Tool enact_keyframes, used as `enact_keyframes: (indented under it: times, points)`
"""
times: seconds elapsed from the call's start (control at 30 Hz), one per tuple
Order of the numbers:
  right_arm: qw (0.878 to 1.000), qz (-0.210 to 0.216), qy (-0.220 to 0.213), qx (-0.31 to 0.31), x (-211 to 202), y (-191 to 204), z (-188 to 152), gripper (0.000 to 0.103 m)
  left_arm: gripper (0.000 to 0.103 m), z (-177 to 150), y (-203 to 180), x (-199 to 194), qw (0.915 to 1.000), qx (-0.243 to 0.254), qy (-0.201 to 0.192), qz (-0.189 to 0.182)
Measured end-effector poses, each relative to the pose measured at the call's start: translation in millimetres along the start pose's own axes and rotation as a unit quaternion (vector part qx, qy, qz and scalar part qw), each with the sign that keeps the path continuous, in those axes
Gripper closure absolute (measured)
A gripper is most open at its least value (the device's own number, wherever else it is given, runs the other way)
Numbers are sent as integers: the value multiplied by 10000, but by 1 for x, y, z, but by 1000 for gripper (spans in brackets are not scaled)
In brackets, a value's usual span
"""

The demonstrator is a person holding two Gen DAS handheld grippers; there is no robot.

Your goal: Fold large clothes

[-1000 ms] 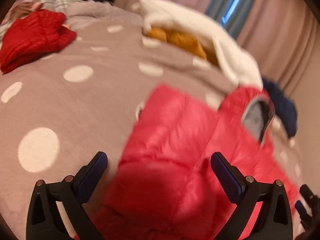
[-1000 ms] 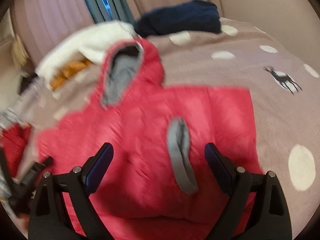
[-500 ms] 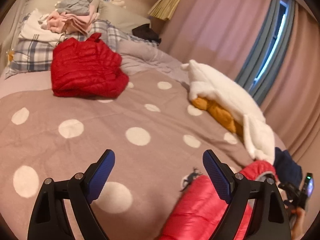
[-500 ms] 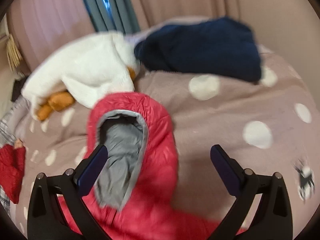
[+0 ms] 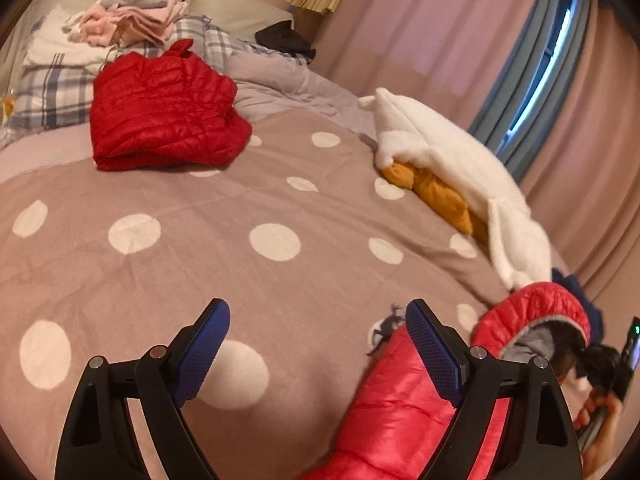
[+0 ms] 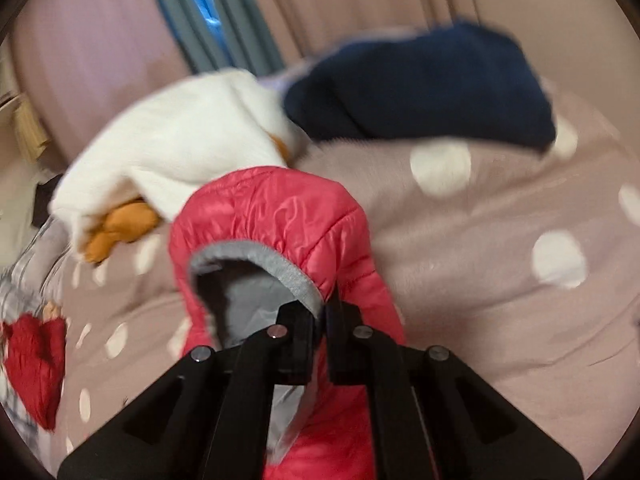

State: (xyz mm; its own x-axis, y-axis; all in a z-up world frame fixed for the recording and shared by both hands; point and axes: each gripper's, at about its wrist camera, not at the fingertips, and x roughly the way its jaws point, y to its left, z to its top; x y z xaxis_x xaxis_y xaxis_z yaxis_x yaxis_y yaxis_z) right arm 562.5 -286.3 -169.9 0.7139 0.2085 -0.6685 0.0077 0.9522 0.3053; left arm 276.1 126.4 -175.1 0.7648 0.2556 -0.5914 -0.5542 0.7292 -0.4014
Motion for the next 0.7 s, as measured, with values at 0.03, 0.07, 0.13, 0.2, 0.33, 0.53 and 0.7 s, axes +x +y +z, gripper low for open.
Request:
enact_keyframes:
  times: [0.03, 0.07, 0.13, 0.2, 0.33, 0.53, 0.7]
  points:
    - [9999, 122, -63, -75, -13, 4, -1, 98, 14, 0, 0, -4, 10000, -64, 3, -68]
    - [9995, 244, -122, -138, -26, 6, -3, 98, 14, 1, 1, -9, 9999, -98, -18, -112]
    - [9976, 587, -232, -283, -62, 15, -20, 98, 14, 1, -2, -17, 10000, -7, -24, -17]
    - [9958, 719, -318, -468, -91, 21, -40, 98, 14, 1, -5, -22, 10000, 55, 25, 20]
    - [9911, 813, -279, -1013, -141, 25, -106, 97, 14, 1, -7, -34, 10000, 2, -17, -97]
    - [9908, 346, 819, -1021, -133, -9, -183, 93, 14, -6, -16, -31, 9996, 110, 199, -181]
    - [9922, 410, 1063, -506, -139, -25, -187, 43, 12, -16, -30, -20, 9969, 134, 419, -650]
